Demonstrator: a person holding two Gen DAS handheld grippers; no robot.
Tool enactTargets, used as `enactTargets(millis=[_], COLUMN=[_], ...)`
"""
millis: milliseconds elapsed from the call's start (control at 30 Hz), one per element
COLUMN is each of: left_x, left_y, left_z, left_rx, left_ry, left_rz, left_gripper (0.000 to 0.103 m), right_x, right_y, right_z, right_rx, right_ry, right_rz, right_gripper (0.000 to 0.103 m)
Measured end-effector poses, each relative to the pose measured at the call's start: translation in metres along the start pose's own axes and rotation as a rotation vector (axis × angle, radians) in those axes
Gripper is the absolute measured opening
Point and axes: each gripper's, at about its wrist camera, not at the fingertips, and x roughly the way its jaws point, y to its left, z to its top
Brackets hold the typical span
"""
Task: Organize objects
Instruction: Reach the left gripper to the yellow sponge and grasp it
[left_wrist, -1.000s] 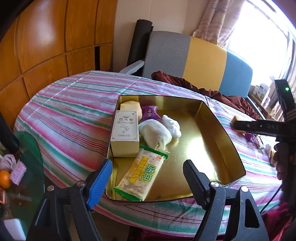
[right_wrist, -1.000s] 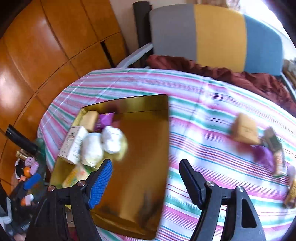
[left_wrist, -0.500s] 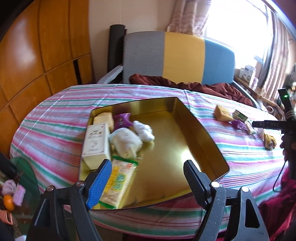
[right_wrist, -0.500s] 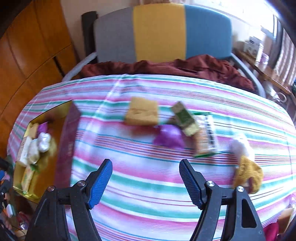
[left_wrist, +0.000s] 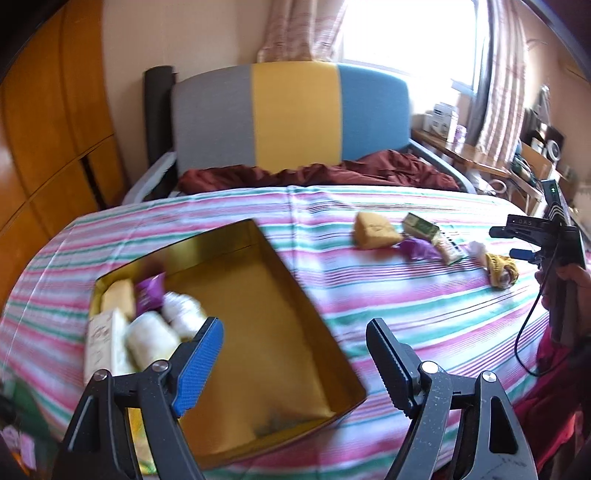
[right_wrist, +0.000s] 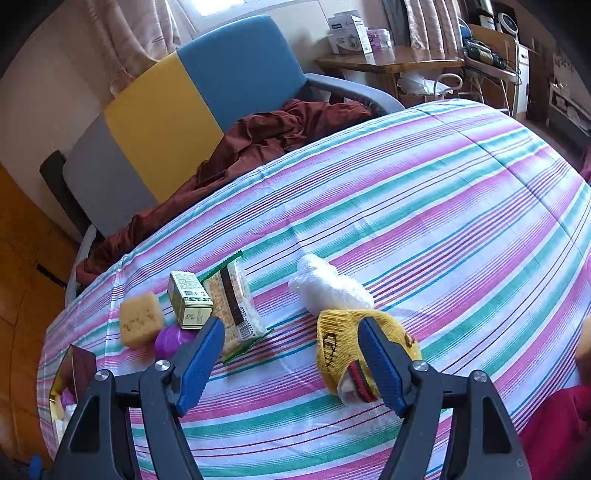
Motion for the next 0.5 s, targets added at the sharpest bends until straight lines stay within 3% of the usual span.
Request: enactTargets(millis=[133,333,500], left_x=[0.022,0.056,0.089], left_y=[-0.022,-0.044,-0.063], left_z=[0.018,0.042,0.062], left_rx=[0.006,-0.005,0.021], left_ry=[0.043,0.112,0.156], left_rz=[-0.035,-0.077,-0.070], left_gripper=[0.080,0.080,0.085], right_x=[-0.003,-0.022,-0.032], right_y=[-0.009,-0.035,-0.059], right_z=[0.003,0.006,0.007], right_rx=[0.051,0.185,0.309], right_ry=[0.000,-0.075,-0.116], right_rz=[0.031,0.086,0.127], right_gripper=[0.076,0.076,0.076])
